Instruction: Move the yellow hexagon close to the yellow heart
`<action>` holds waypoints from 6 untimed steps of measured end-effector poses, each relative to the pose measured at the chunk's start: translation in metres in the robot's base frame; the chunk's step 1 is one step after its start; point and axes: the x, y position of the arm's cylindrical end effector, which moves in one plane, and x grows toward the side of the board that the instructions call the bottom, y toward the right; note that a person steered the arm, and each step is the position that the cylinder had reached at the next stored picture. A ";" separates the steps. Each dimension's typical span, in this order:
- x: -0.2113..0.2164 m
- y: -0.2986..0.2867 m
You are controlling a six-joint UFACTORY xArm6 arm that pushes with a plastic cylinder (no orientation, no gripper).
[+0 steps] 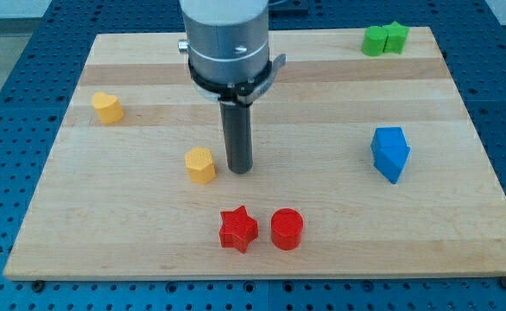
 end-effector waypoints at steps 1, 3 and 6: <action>0.003 -0.018; 0.001 -0.076; -0.018 -0.122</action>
